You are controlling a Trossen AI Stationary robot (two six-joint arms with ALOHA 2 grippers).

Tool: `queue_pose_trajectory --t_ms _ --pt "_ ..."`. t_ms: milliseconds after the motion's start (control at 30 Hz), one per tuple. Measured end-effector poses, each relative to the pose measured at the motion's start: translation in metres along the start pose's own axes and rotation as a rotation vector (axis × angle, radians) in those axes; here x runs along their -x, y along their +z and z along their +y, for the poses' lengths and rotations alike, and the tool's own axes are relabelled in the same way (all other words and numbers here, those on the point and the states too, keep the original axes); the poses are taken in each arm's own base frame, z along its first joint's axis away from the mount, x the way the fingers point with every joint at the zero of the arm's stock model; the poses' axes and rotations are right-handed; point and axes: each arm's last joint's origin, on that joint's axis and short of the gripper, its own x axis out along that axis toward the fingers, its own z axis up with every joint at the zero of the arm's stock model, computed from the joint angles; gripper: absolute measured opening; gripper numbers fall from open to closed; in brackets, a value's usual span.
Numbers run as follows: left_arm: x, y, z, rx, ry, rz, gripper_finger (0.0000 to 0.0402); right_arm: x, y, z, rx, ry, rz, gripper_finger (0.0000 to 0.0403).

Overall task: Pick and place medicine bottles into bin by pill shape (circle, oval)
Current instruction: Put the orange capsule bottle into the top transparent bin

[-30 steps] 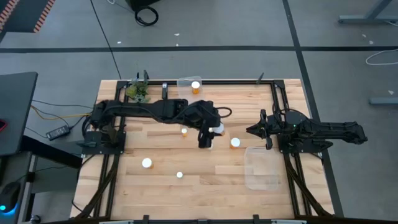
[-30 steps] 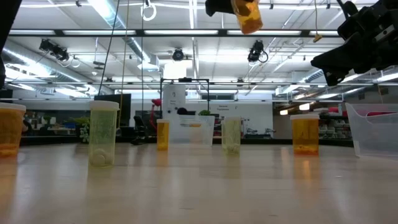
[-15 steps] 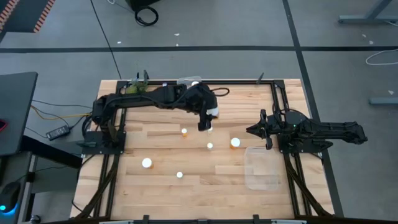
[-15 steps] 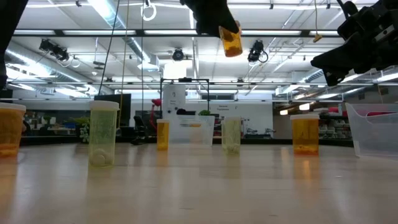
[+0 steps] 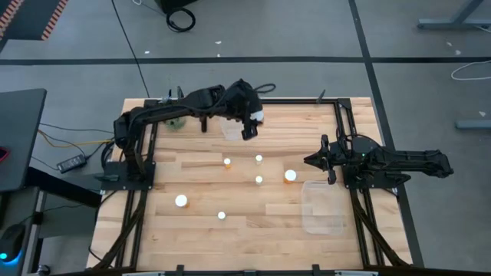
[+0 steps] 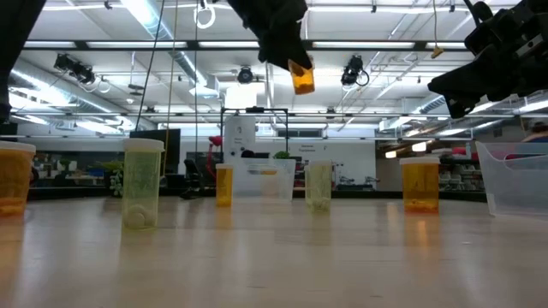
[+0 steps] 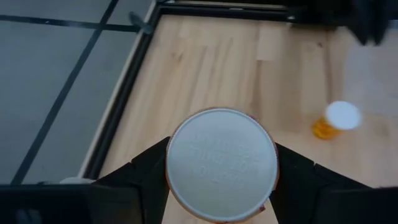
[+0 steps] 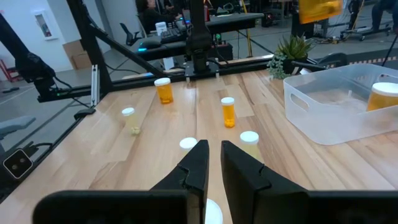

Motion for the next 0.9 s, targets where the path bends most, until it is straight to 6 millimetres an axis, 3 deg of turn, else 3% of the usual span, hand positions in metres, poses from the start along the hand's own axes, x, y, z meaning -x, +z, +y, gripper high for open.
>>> queue_pose_trajectory --t_ms 500,900 --pt "0.002 -0.017 0.069 0.099 0.122 0.054 0.0225 0.0 0.0 0.0 0.0 0.0 0.0 0.0049" --pt "0.001 -0.026 0.091 0.141 0.157 0.09 0.0226 0.0 0.0 0.0 0.0 0.0 0.0 0.0049"
